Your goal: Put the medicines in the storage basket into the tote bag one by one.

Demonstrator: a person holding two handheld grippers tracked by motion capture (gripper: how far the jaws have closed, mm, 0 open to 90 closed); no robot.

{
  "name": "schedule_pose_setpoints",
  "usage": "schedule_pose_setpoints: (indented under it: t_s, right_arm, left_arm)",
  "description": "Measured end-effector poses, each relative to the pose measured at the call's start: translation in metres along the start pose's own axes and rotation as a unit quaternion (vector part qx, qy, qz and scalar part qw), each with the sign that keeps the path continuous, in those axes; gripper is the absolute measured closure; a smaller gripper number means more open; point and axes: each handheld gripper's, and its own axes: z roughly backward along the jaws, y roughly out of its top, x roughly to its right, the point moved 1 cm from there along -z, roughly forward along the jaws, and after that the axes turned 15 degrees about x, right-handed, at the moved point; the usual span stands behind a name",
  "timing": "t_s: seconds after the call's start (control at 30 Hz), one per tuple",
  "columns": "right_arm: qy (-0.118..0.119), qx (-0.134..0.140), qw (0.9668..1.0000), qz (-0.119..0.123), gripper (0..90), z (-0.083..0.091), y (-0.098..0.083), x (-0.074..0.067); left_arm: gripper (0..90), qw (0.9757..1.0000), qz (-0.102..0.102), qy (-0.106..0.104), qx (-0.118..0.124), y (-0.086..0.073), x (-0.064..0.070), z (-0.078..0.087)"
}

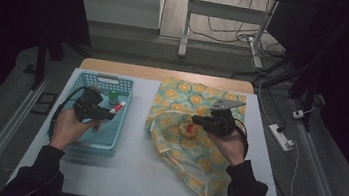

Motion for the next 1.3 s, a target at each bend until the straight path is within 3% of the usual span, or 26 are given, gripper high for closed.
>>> schedule_pose_setpoints:
  t_s: [0.23,0.5,0.7,0.87,1.03,1.3]
  right_arm:
    - [0.000,0.000,1.0000,0.000,90.0,0.000,0.000,0.000]
    - [0.001,0.001,1.0000,0.000,90.0,0.001,0.001,0.000]
    - [0.001,0.001,1.0000,0.000,90.0,0.000,0.001,0.000]
    - [0.001,0.000,1.0000,0.000,90.0,0.001,0.001,0.000]
    - [0.002,0.000,1.0000,0.000,90.0,0.000,0.001,0.000]
    - [0.002,0.000,1.0000,0.001,90.0,0.001,0.001,0.000]
  left_arm:
    - [71.2,0.9998,-0.016,-0.010,0.010,0.009,0.019,0.005]
    - [71.2,0.9985,-0.037,-0.037,0.017,0.018,0.047,0.004]
    - [71.2,0.9967,-0.045,-0.066,0.015,0.021,0.067,-0.007]
    - [72.7,0.9936,-0.057,-0.096,0.016,0.026,0.088,-0.018]
    - [72.8,0.9922,-0.071,-0.101,0.012,0.030,0.102,-0.029]
    - [72.9,0.9905,-0.071,-0.118,0.006,0.035,0.113,-0.045]
